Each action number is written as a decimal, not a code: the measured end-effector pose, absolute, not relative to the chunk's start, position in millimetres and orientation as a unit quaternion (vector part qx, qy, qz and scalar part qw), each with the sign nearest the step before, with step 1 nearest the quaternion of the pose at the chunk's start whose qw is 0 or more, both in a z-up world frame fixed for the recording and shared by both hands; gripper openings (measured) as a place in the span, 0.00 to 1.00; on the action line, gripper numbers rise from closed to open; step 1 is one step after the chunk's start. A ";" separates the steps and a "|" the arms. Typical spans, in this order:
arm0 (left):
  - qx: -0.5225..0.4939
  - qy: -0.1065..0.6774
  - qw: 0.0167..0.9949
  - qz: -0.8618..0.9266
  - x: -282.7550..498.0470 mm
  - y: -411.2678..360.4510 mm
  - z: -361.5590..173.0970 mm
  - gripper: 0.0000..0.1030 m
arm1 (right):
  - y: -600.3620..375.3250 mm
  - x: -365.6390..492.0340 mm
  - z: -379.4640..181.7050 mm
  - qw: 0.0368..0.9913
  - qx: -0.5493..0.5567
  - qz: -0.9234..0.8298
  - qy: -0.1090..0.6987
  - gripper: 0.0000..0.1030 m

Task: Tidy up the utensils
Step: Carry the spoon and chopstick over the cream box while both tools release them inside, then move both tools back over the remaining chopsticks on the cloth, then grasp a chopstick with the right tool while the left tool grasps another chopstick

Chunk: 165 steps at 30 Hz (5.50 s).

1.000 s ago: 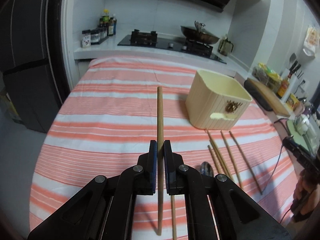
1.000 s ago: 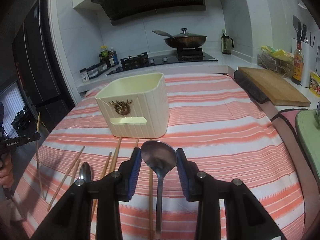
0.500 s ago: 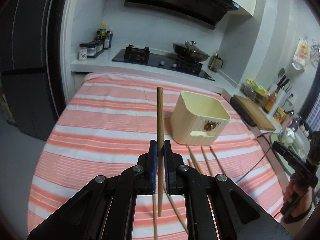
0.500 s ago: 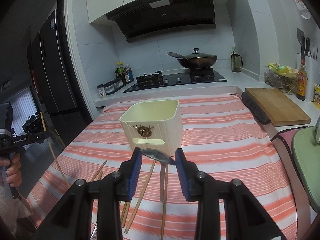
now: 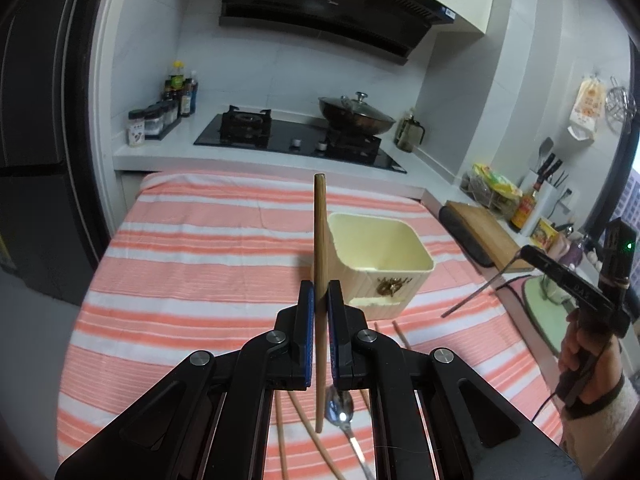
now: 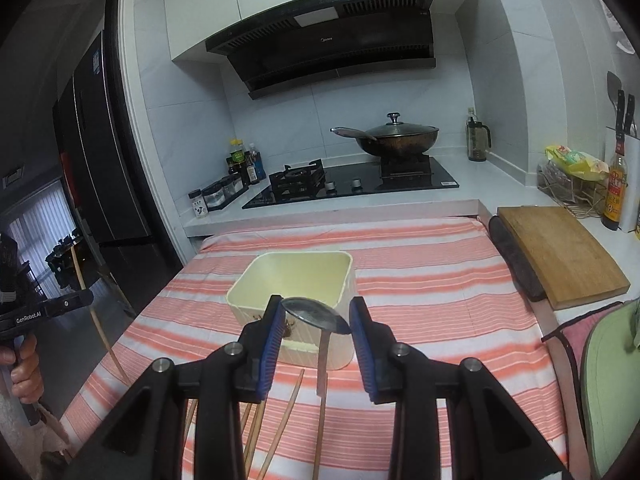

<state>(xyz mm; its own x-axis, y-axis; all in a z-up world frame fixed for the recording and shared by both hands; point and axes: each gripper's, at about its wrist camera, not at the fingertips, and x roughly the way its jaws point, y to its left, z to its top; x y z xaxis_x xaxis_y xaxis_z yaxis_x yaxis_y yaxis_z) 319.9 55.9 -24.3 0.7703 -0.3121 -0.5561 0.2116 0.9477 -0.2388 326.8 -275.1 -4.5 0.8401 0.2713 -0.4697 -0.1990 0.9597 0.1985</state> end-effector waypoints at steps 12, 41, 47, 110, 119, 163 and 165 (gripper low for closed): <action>-0.105 0.255 0.946 -0.171 402.6 32.3 68.5 0.05 | -261.1 407.1 65.5 0.956 0.063 0.144 0.249 0.32; -0.047 0.372 0.918 -0.130 545.9 -79.8 -82.9 0.63 | -248.3 494.5 -17.9 0.933 0.086 0.141 0.318 0.45; -0.035 0.395 0.908 -0.134 490.6 -42.9 -82.4 0.71 | -265.4 443.3 -38.1 0.929 0.061 0.136 0.339 0.52; -0.034 0.429 0.902 -0.032 235.6 68.9 -180.1 1.00 | -232.2 265.3 -178.8 0.882 -0.003 0.126 0.455 0.52; 0.024 0.490 0.870 -0.044 283.8 45.8 -216.3 0.83 | -208.9 297.1 -196.4 0.869 -0.044 0.117 0.478 0.45; 0.047 0.574 0.813 -0.084 375.9 43.0 -221.8 0.13 | -304.1 354.7 -197.8 0.815 -0.036 0.091 0.571 0.17; 0.034 0.573 0.814 -0.089 385.3 43.3 -221.3 0.05 | -301.9 368.5 -199.5 0.818 -0.031 0.086 0.568 0.06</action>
<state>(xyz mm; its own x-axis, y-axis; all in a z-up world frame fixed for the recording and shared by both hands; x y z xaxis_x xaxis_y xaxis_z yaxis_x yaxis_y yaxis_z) 385.3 43.3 -221.3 0.3268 -0.1064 -0.9391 0.1846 0.9817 -0.0470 368.5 -301.9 -199.5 0.3402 0.1059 -0.9344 -0.1758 0.9833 0.0475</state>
